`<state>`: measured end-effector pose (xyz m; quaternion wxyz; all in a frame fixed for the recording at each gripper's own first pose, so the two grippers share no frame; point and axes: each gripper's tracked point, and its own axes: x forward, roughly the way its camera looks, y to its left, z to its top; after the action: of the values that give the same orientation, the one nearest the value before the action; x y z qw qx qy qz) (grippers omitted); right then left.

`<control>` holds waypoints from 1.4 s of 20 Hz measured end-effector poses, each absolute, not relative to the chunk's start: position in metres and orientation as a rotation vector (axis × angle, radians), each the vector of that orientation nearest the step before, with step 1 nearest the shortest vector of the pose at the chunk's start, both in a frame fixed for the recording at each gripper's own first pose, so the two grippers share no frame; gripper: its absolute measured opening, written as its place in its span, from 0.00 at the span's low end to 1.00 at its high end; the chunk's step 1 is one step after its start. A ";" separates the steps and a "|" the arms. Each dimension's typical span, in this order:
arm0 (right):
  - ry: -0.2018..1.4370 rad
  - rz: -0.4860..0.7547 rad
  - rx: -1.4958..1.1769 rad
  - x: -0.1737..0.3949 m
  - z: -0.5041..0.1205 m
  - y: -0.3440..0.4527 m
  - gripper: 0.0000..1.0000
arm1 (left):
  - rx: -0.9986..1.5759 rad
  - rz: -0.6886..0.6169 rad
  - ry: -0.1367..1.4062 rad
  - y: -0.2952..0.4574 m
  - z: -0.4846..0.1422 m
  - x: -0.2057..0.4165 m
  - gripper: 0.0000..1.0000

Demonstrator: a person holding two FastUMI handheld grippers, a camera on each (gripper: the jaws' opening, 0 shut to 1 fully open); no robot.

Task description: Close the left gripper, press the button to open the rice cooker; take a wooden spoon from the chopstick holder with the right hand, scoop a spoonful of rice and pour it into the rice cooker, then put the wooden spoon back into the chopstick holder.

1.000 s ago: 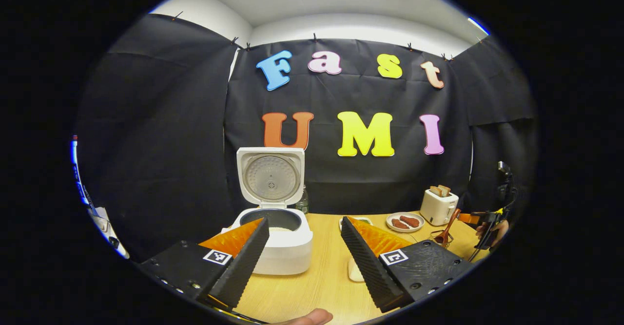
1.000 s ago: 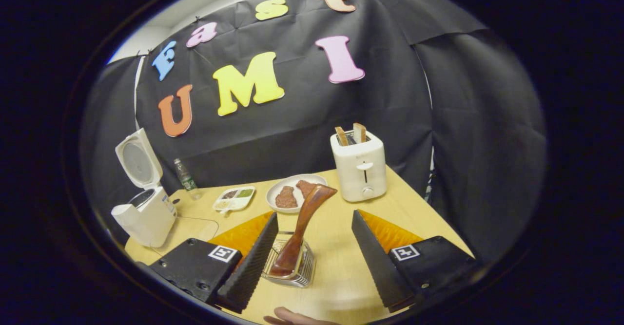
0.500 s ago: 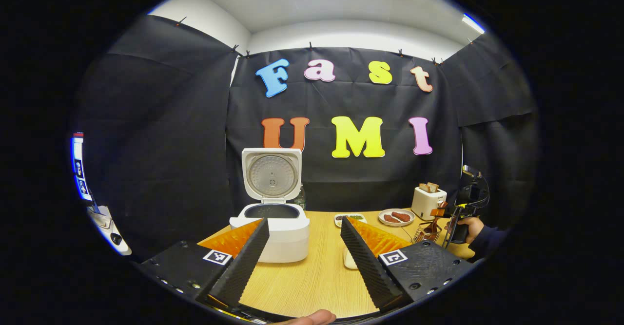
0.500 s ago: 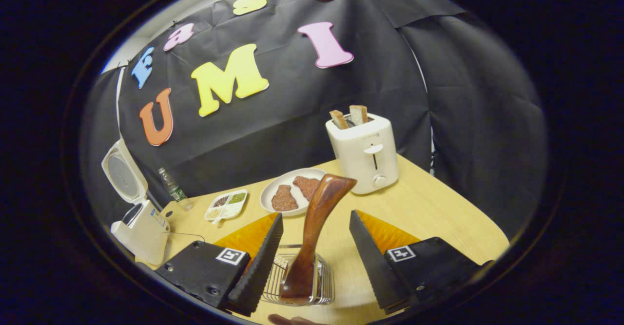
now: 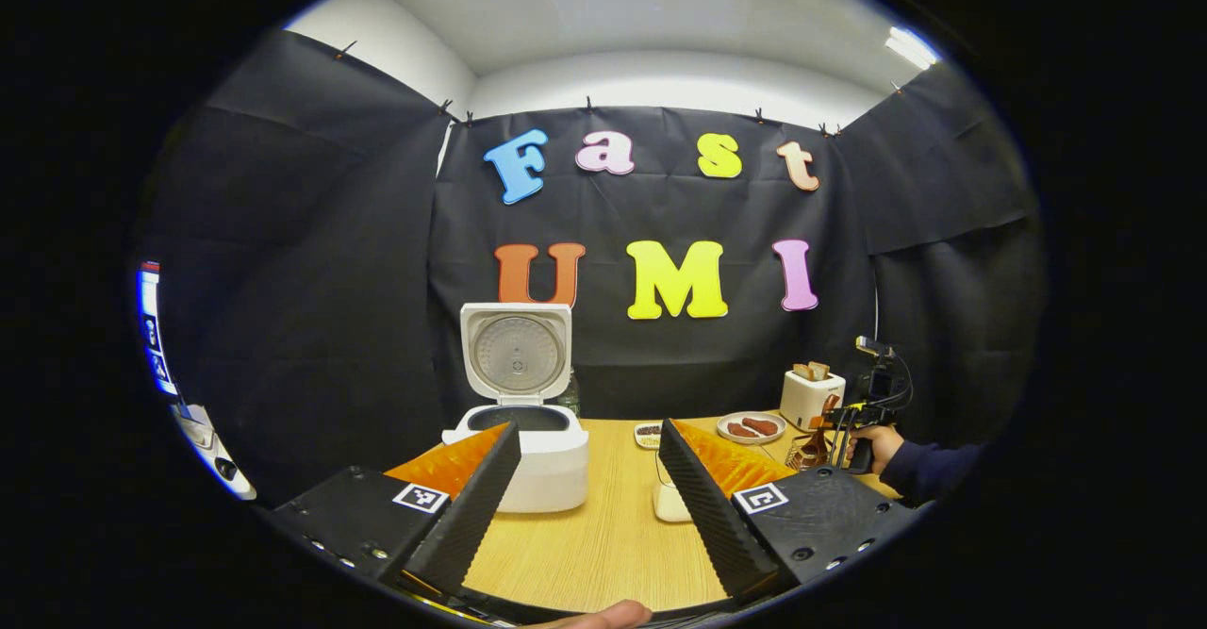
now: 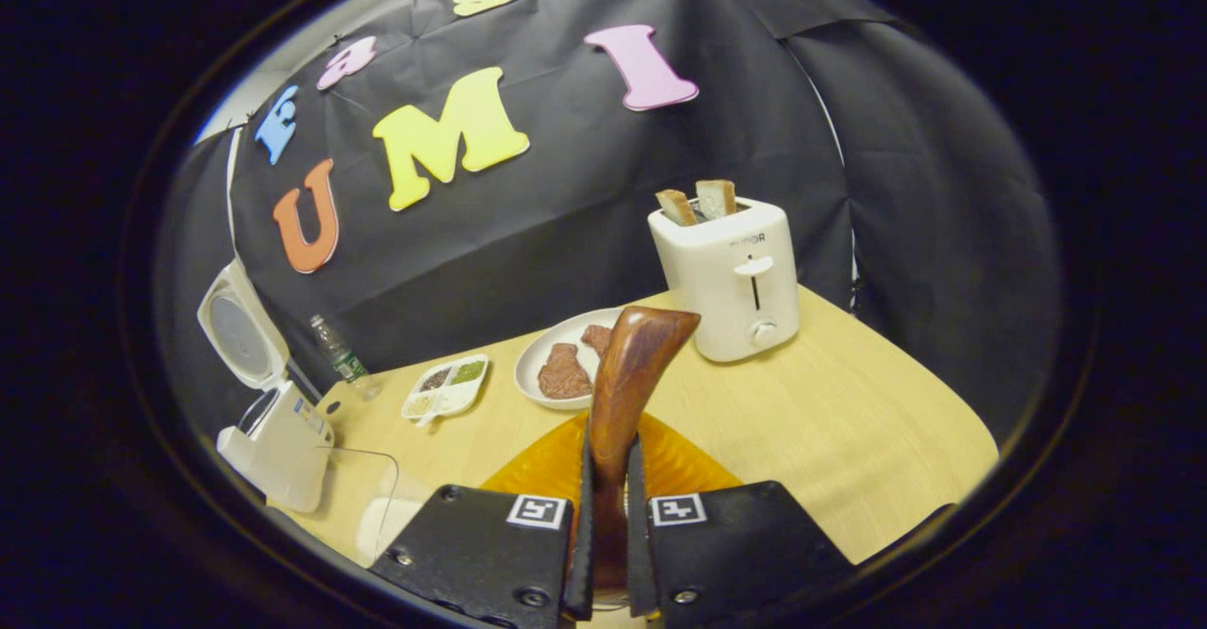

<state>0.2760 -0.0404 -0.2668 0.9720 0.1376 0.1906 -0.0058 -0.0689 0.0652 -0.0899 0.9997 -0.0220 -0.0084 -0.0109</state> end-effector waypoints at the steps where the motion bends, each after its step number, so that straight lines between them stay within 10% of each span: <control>1: 0.367 -0.011 0.272 0.274 -0.260 -0.040 0.18 | -0.046 -0.024 -0.019 0.066 -0.090 -0.069 0.94; 18: 0.084 0.072 0.038 0.219 -0.120 0.049 0.08 | -0.072 0.011 0.002 0.095 -0.103 -0.086 0.94; 28: 0.131 0.113 0.003 0.217 -0.176 0.146 0.08 | -0.072 0.014 0.007 0.104 -0.111 -0.087 0.94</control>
<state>0.2166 0.1457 -0.1760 0.9963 0.0013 0.0654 0.0564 -0.0870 0.1039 -0.1105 0.9993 -0.0358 0.0036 0.0069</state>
